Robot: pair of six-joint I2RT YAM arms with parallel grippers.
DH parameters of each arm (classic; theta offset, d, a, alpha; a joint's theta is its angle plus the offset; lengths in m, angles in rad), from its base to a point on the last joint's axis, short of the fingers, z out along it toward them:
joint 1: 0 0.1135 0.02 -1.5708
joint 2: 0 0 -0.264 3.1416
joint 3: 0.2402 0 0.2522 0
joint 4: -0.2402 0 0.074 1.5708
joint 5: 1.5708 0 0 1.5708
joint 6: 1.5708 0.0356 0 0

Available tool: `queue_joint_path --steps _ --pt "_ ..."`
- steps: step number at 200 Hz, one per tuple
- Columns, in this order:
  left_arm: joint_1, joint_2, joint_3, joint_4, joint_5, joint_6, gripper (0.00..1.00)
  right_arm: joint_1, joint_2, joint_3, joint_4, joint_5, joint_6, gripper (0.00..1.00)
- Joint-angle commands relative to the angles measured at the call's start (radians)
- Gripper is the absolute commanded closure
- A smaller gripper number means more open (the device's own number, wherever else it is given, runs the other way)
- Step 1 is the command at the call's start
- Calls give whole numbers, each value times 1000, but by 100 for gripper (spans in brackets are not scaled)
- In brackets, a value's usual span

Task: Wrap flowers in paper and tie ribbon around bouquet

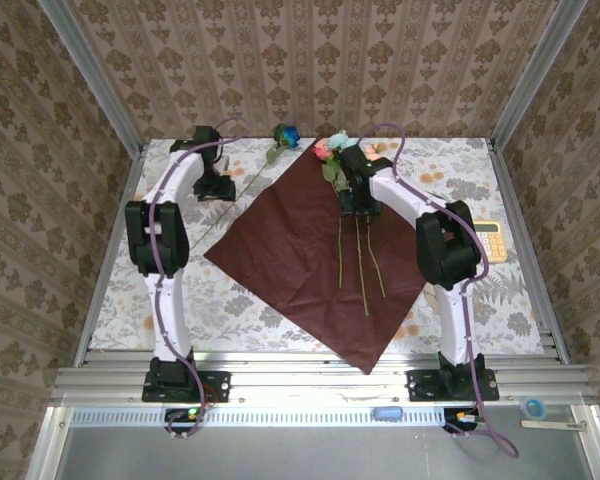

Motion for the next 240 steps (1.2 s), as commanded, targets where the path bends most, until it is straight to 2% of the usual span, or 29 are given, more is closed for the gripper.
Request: queue_joint_path --steps 1,45,89,128,136,169,198,240 --pt "-15 58 84 -6 -20 -14 51 19 -144 -23 -59 -12 17 40" --pt "-58 118 125 105 -58 -79 50 37 -365 -246 -23 -64 86 40" --pt "-87 242 264 66 -133 -102 49 68 -517 -378 -48 -37 98 40" --pt "-87 309 303 72 -84 -129 50 71 -620 -426 -78 -15 106 39" --pt "-91 326 317 64 -72 -138 54 71 -635 -433 -83 -11 108 39" --pt "-116 367 343 19 -95 -158 80 69 -687 -459 -90 6 113 39" --pt "-112 375 357 -41 -136 -169 98 69 -689 -467 -86 6 120 40" --pt "-64 287 293 -73 -220 -160 100 71 -689 -451 -73 1 126 41"
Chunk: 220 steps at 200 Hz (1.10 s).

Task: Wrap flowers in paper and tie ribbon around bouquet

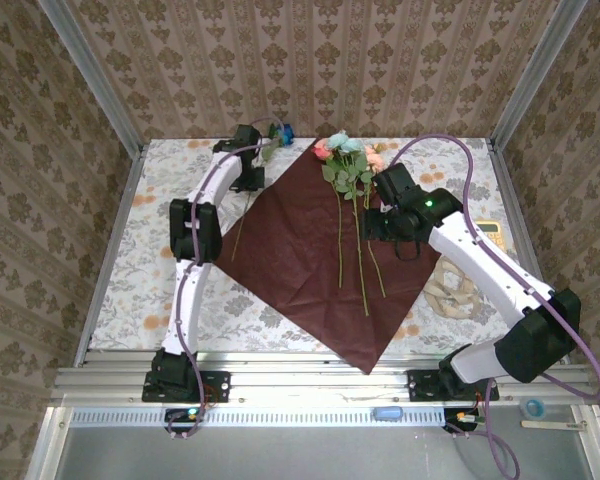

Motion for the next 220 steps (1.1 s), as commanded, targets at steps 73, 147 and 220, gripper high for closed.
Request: queue_joint_path --steps 73,147,220 --pt "147 -379 -418 -16 29 -26 100 -6 -14 -17 20 11 23 41" --pt "-52 -638 -636 193 261 -214 100 -183 -14 -87 85 -111 49 41" --pt "-225 -438 -503 353 366 -459 100 -231 -13 -113 102 -136 41 42"
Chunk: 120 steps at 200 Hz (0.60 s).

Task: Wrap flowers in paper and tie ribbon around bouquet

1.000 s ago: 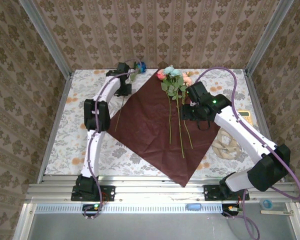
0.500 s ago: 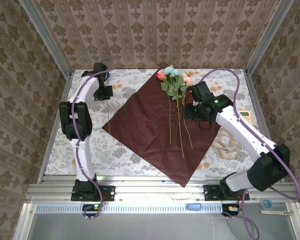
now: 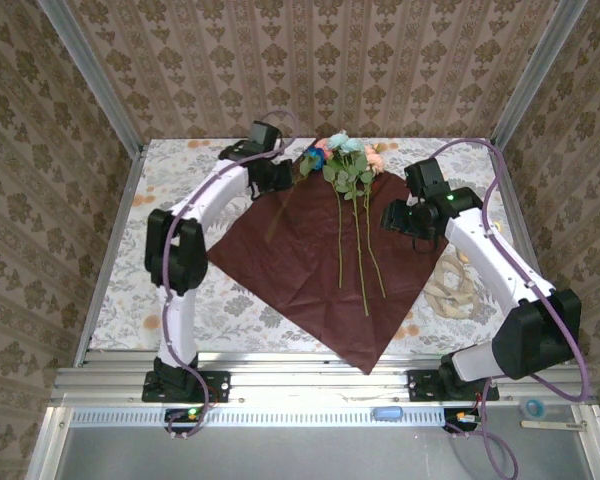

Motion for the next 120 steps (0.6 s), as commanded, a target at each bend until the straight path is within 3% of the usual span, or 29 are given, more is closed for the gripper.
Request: queue_joint_path --steps 1,63,78,88,120 --pt "-38 66 39 52 56 -129 100 -8 -14 -23 12 -24 6 42" --pt "-53 105 -19 117 99 -273 100 -8 -7 -59 37 -49 21 41" --pt "-50 71 -18 34 51 -226 79 -2 5 -53 25 -45 11 41" --pt "-43 45 -30 -34 16 -190 73 6 13 -55 20 -40 8 41" --pt "-13 -8 -129 -142 47 -83 71 46 34 -57 18 -35 8 41"
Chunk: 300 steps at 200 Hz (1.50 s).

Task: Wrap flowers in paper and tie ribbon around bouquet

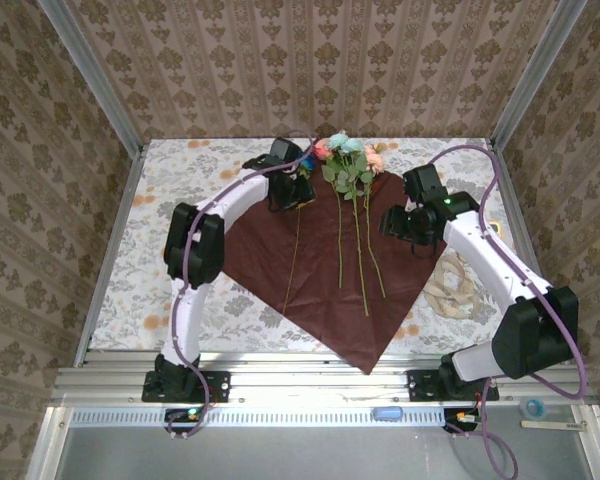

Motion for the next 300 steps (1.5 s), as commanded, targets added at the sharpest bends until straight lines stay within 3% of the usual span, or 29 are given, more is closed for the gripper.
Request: queue_joint_path --steps 1,51,90,122,185,244,300 --pt "28 -75 -63 -142 9 95 71 34 21 -7 -6 -8 6 41" --pt "-15 -278 -361 -241 48 182 66 73 45 2 -20 -40 1 39" --pt "-82 -380 -559 -168 112 169 70 99 26 -30 -13 -64 -2 39" --pt "-117 -323 -505 -174 45 154 74 106 16 -57 0 -71 7 39" --pt "-120 -209 -431 -157 -26 173 74 112 -7 -115 24 -73 35 39" --pt "-136 -150 -355 -161 -26 187 87 113 -13 -137 32 -75 36 39" --pt "-149 -89 -277 -188 -22 186 89 114 -12 -131 32 -77 35 39"
